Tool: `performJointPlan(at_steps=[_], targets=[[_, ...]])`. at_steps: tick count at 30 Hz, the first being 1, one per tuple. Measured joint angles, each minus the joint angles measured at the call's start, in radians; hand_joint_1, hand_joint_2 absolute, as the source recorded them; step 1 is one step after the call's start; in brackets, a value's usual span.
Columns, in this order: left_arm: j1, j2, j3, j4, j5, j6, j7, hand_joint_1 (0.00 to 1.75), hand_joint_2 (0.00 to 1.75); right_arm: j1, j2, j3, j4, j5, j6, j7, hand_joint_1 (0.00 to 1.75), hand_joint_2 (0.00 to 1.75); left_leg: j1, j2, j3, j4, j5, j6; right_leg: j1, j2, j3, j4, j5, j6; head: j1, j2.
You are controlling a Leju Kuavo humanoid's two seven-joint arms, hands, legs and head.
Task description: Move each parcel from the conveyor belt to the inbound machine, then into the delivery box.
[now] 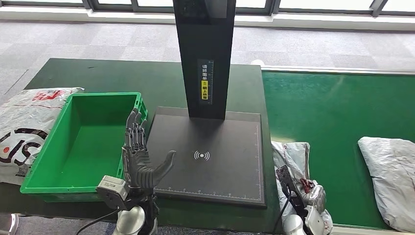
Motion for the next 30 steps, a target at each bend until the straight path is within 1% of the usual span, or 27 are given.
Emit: performJointPlan(at_steps=[5,7,9,12,14,18,21,26,30], targets=[[0.000,0.000,0.000,-0.001,0.000,0.000,0.000,0.00,1.75,-0.002,0.000,0.000,0.004,-0.004,-0.004,-0.002,1.75,1.75,0.000,0.000,0.000,0.000,0.000,0.000,0.000,0.000,0.000,0.000,0.000,0.000,0.000,0.000],[0.001,0.000,0.000,-0.003,0.000,0.001,0.000,0.00,1.75,0.000,0.000,0.001,0.002,-0.026,-0.045,-0.027,1.75,1.75,0.000,0.000,-0.001,0.000,0.000,0.000,0.000,0.000,0.000,0.000,0.000,0.000,0.000,0.000],[0.002,0.000,0.000,-0.006,0.000,0.002,0.000,0.00,1.75,0.016,0.006,0.006,-0.024,-0.073,-0.132,-0.095,1.75,1.75,0.000,-0.001,-0.001,0.000,0.000,0.000,0.000,-0.001,0.000,0.000,0.000,0.000,0.000,0.000],[0.004,0.000,0.000,-0.009,0.000,0.002,-0.006,0.00,1.75,0.050,0.018,0.033,-0.128,-0.144,-0.273,-0.219,1.75,1.75,0.000,-0.002,-0.002,0.000,0.000,0.000,-0.001,-0.001,-0.001,0.000,0.000,0.000,0.000,0.000],[0.004,0.000,0.000,-0.008,0.000,0.003,-0.012,0.00,1.75,0.068,0.019,0.064,-0.221,-0.180,-0.326,-0.276,1.75,1.75,0.000,-0.001,-0.002,0.000,0.000,0.000,-0.001,-0.001,-0.002,0.000,0.000,0.000,0.000,0.000],[0.003,0.000,0.000,-0.002,0.002,0.003,-0.017,0.00,1.75,0.095,0.019,0.125,-0.421,-0.226,-0.343,-0.341,1.75,1.75,-0.001,-0.001,-0.002,0.000,0.000,0.000,-0.001,-0.001,-0.002,0.000,0.000,0.000,0.000,0.000],[0.002,0.000,0.000,0.004,0.003,0.003,-0.017,0.00,1.75,0.108,0.019,0.152,-0.537,-0.257,-0.344,-0.380,1.75,1.75,-0.001,-0.001,-0.002,0.000,0.000,0.000,-0.001,-0.001,-0.002,0.000,0.000,0.000,0.000,0.000],[0.002,0.000,0.000,0.013,0.004,0.003,-0.017,0.00,1.75,0.120,0.019,0.187,-0.660,-0.292,-0.344,-0.418,1.75,1.75,-0.001,-0.001,-0.002,0.000,0.000,0.000,-0.001,0.000,-0.002,0.000,0.000,0.000,0.000,0.000],[0.001,0.000,0.000,0.019,0.004,0.003,-0.017,0.00,1.75,0.124,0.019,0.207,-0.712,-0.305,-0.344,-0.429,1.75,1.75,-0.001,-0.001,-0.002,0.000,0.000,0.000,-0.001,0.000,-0.002,0.000,0.000,0.000,0.000,0.000]])
